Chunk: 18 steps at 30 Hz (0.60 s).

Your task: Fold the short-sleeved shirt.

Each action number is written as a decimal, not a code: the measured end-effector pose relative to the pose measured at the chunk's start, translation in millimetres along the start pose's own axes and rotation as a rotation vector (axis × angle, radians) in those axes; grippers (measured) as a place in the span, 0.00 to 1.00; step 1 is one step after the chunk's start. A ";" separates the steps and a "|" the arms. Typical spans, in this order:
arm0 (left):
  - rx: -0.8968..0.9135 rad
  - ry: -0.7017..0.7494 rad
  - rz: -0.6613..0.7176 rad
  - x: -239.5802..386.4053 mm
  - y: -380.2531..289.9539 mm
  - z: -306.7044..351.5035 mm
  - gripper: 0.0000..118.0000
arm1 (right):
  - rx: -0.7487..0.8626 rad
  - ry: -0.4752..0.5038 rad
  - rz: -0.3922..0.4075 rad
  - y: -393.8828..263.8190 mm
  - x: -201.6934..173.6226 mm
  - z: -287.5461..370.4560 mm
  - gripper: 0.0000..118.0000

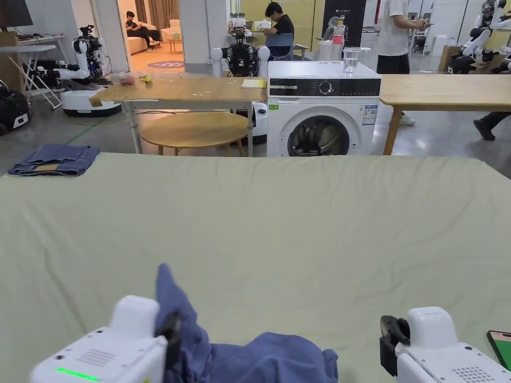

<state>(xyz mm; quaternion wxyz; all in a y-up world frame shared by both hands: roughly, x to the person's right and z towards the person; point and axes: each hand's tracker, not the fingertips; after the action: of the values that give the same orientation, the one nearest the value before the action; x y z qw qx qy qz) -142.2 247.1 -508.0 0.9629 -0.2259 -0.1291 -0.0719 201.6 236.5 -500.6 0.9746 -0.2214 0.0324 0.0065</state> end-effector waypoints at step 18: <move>0.017 -0.348 0.136 83.2 21.8 -4.7 0.88 | -0.025 -0.036 -0.044 -19.8 26.3 12.3 0.00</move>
<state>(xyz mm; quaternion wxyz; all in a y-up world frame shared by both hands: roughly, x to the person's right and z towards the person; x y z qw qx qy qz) -57.3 257.7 -497.8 0.9305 -0.2351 -0.2788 0.0347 229.2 223.9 -482.7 0.9721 -0.2342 0.0100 -0.0105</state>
